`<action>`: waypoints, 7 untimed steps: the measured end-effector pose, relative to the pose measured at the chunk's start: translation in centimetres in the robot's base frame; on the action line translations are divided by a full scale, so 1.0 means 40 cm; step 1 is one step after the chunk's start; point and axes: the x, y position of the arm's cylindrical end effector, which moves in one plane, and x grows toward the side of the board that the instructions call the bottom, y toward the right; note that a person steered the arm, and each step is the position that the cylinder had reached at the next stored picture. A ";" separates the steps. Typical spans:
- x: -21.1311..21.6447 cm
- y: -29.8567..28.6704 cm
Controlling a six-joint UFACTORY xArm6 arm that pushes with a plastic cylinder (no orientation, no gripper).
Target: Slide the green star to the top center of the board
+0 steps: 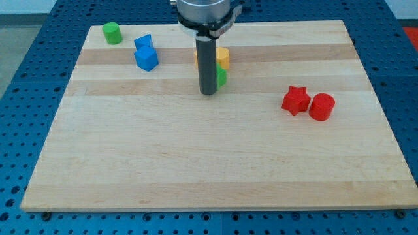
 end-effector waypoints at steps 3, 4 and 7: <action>-0.028 -0.053; -0.042 0.039; -0.101 0.104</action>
